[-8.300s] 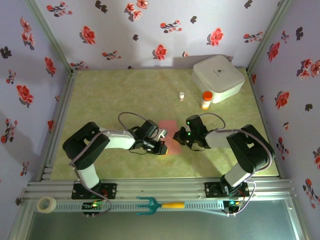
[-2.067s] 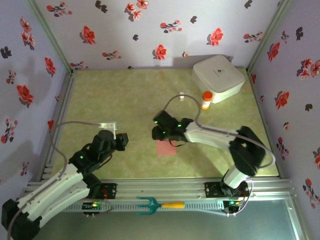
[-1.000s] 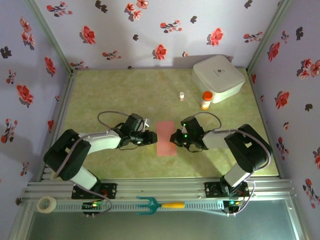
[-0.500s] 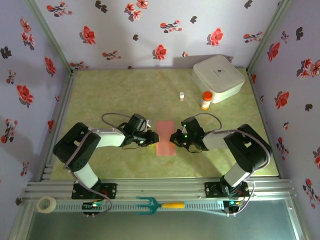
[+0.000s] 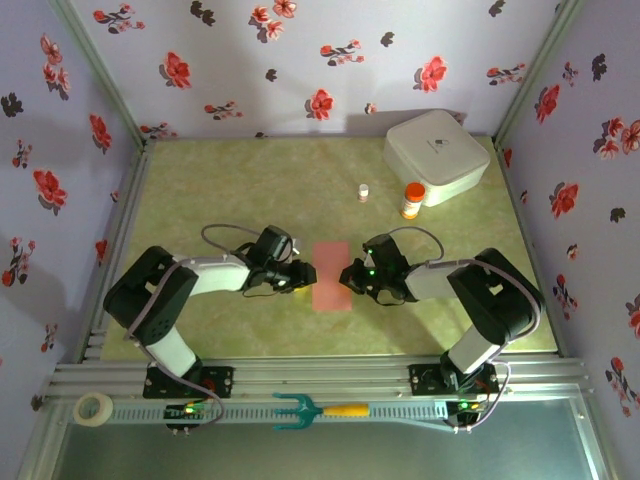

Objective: Fold a paper plane with a square sheet of paper (pick it up from the middle)
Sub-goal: Third fold the triangle at the center of the table.

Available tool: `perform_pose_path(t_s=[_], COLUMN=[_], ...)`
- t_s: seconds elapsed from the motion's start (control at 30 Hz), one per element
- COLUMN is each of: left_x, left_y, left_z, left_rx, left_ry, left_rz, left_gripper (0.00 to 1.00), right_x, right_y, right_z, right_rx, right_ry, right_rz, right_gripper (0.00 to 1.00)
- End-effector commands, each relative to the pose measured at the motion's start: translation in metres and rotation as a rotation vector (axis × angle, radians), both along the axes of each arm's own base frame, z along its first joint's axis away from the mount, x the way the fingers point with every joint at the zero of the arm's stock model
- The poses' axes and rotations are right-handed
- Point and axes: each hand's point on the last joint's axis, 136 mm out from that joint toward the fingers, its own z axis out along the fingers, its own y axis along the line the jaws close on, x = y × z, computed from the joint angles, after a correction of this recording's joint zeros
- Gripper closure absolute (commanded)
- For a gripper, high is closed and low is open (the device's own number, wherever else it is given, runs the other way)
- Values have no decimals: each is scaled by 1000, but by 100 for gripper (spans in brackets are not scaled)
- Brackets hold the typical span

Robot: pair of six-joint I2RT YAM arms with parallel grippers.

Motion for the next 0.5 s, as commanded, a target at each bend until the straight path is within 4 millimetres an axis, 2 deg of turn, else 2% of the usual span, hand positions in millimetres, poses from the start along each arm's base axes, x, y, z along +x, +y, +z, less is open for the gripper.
perform_pose_path(t_s=[0.0,0.47], left_x=[2,0], left_y=[-1,-12], left_z=[-1,-4], left_rx=[2,-63], left_ry=[4,35], left_rz=[-16,-30], left_gripper=[69,74], right_x=[-18,-17], right_y=[-23,-23], right_z=[-34,-32], right_rx=[-113,-112], right_ry=[103,98], right_rz=[-37,-38], right_gripper=[98,97])
